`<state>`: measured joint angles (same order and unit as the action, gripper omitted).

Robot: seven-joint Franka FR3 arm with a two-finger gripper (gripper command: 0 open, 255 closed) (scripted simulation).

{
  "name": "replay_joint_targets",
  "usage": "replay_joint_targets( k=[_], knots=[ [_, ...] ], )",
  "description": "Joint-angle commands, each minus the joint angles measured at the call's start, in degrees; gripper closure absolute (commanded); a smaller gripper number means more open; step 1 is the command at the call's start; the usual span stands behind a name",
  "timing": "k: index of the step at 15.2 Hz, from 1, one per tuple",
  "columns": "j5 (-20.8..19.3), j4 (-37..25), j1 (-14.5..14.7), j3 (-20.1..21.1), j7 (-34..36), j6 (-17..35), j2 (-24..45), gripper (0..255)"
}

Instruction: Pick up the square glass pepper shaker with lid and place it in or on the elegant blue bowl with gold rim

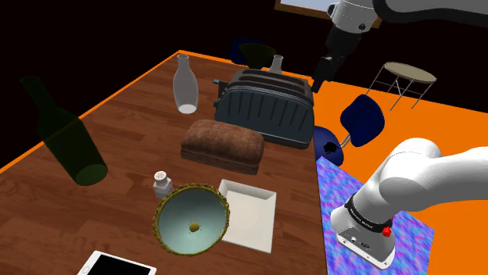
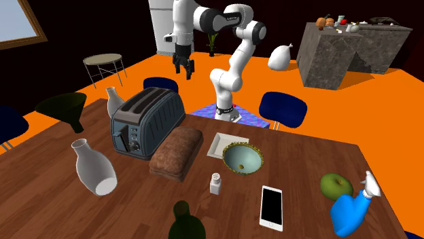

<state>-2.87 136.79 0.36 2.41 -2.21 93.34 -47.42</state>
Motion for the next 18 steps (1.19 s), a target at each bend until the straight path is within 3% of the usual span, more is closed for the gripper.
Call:
replay_joint_targets(
  k=[1, 10, 18],
  knots=[
    [0.0, 0.0, 0.0, 0.0, 0.0, 0.0, 0.0, 0],
    [6.71, 4.58, 3.87, 8.89, 9.22, 11.83, 5.93, 0],
    [10.28, 3.91, 6.16, 17.36, 17.36, 23.09, 16.05, 0]
  ],
)
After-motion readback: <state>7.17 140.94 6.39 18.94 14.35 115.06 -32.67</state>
